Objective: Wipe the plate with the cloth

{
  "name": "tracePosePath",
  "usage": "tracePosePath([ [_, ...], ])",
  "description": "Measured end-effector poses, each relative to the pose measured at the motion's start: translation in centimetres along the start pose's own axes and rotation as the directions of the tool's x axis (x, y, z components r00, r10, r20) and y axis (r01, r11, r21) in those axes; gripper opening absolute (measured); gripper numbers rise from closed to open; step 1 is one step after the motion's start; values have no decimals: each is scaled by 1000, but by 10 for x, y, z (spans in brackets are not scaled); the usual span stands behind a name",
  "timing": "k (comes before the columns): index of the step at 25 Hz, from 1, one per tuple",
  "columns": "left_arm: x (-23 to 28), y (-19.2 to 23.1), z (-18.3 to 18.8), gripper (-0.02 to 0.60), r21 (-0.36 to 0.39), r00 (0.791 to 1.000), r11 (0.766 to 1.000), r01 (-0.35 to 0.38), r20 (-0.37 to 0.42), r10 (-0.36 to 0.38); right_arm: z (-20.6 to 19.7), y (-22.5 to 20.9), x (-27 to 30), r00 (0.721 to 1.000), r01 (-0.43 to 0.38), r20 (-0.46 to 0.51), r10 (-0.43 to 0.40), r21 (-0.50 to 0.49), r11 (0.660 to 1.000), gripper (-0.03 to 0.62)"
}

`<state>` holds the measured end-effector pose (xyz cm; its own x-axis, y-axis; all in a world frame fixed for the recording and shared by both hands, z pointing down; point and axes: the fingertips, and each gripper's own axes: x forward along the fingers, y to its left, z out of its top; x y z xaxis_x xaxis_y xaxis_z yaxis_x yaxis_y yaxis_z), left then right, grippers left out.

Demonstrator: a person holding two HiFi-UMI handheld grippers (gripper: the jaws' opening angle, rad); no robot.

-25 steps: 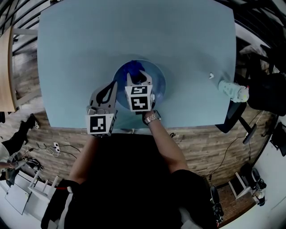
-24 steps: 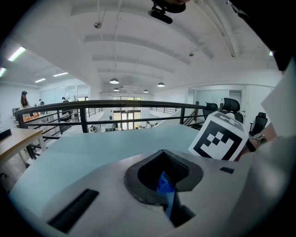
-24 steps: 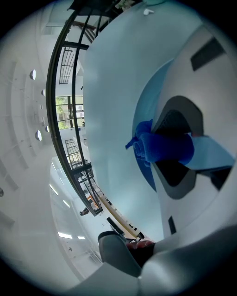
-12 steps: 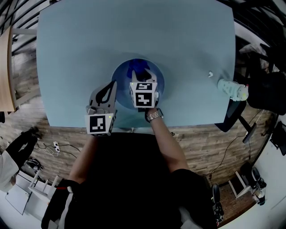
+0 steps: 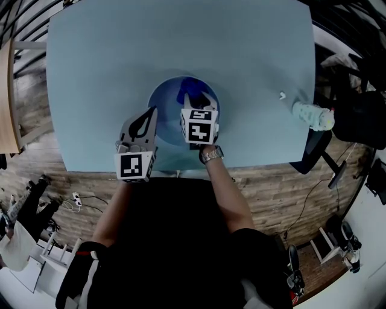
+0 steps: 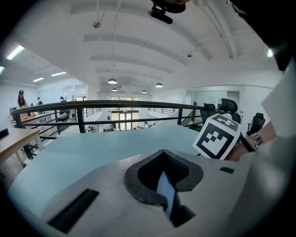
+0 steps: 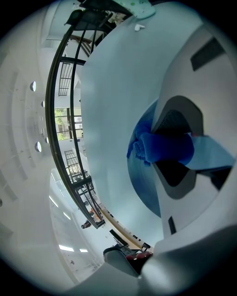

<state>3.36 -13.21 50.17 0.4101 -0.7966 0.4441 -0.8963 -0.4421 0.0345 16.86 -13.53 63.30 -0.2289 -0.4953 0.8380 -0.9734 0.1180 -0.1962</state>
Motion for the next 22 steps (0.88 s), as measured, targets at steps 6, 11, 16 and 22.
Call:
tracePosePath([
  [6,-5,1,3,2,5,1000,1000,8,20,-8,-5,-9,-9,999,34,7,-34,17,999,120],
  [11,-13,2,0,2,7,1000,1000,-2,23,2,-4,-3,-17,999,23,23,-23,20,1000,120],
  [16,-20,3,2,2,-24,1000,1000,-15,19,15,-3,20,-16,999,-21,29,22,-15,1000,120],
  [22,-33,15,-8,2,-13,999,999,-45,29,45,-10,57,-12,996,-86,1,86,-60,995,120],
])
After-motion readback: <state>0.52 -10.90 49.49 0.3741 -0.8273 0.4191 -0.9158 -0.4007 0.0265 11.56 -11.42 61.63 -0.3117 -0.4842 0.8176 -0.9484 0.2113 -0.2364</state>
